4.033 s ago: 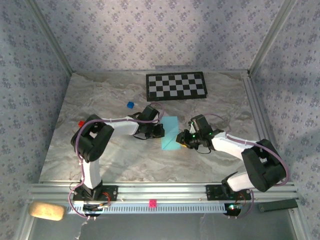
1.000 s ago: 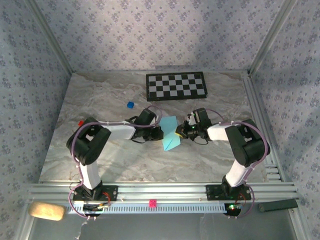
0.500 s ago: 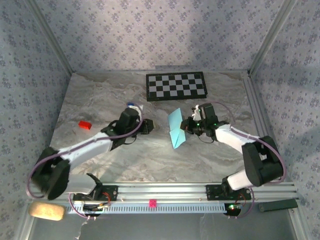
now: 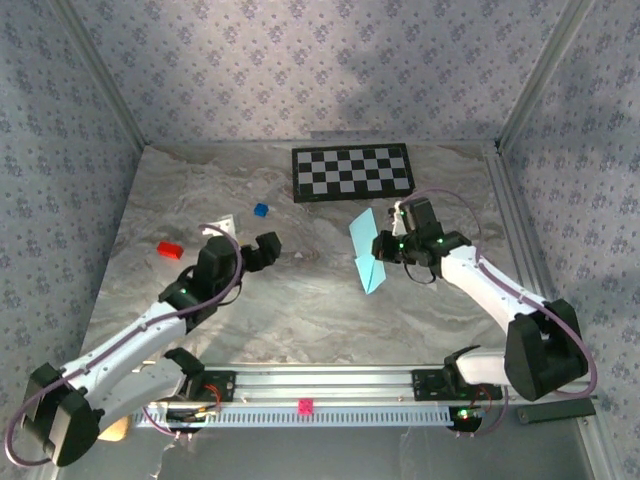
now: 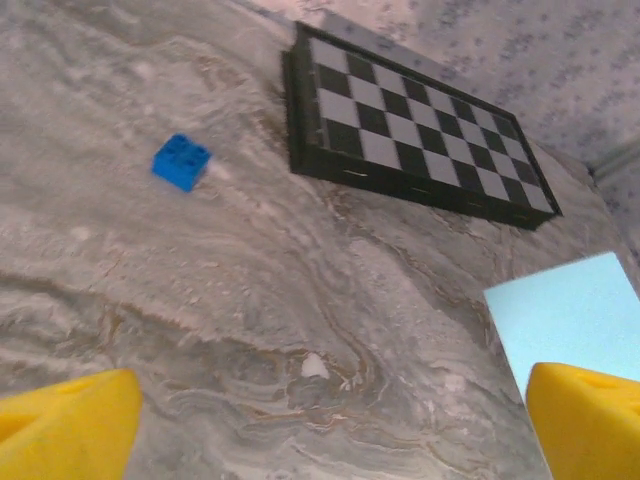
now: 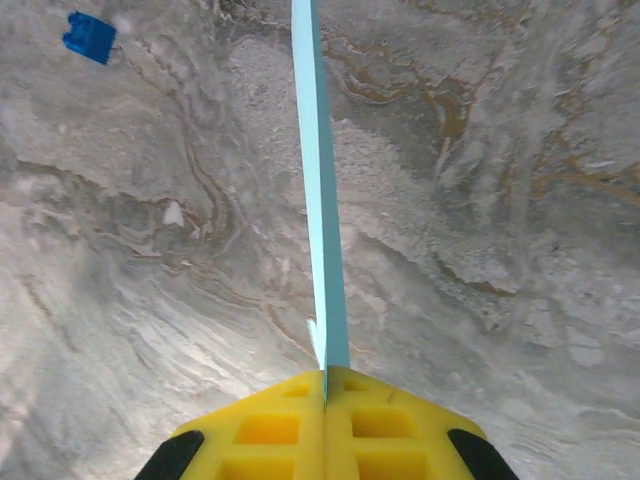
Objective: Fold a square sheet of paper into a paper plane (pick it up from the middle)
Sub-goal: Turn over the paper at the center of the table.
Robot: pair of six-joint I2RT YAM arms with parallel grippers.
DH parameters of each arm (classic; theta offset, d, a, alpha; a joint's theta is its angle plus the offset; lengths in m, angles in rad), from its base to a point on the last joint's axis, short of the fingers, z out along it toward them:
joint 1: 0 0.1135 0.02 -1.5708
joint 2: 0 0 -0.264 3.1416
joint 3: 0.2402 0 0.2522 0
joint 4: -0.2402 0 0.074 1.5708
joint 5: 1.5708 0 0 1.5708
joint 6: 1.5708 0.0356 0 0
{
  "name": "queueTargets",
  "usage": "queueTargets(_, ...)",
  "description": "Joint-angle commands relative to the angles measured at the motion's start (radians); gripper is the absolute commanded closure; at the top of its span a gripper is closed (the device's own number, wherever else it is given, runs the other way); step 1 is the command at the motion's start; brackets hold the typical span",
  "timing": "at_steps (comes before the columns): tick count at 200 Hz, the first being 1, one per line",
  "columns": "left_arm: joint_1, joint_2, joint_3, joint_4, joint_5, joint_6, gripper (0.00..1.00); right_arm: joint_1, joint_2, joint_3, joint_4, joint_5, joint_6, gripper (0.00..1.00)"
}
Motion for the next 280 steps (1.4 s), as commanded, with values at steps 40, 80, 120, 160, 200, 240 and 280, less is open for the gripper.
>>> queueTargets(40, 0.081, -0.044, -0.028, -0.061, 0.089, -0.019, 0.00, 0.107, 0.040, 0.165, -0.290, 0.352, -0.123, 0.95)
queueTargets(80, 0.093, -0.015, -0.024, -0.062, 0.116, -0.033, 0.00, 0.168, 0.081, 0.230, -0.369, 0.490, -0.150, 0.95)
queueTargets(120, 0.093, 0.015, -0.006, -0.070, 0.135, -0.036, 0.00, 0.196, 0.152, 0.281, -0.473, 0.665, -0.118, 0.94)
queueTargets(160, 0.094, 0.057, 0.036, -0.127, 0.123, -0.048, 0.01, 0.231, 0.247, 0.315, -0.504, 0.732, -0.070, 0.94)
queueTargets(200, 0.093, 0.047, 0.054, -0.158, 0.082, -0.049, 0.01, 0.313, 0.409, 0.413, -0.550, 0.798, -0.037, 0.93)
queueTargets(240, 0.094, 0.018, 0.044, -0.177, 0.045, -0.074, 0.00, 0.423, 0.582, 0.545, -0.578, 0.814, -0.019, 0.91)
queueTargets(280, 0.093, -0.010, 0.035, -0.190, 0.026, -0.087, 0.00, 0.497, 0.713, 0.684, -0.563, 0.709, -0.017, 0.88)
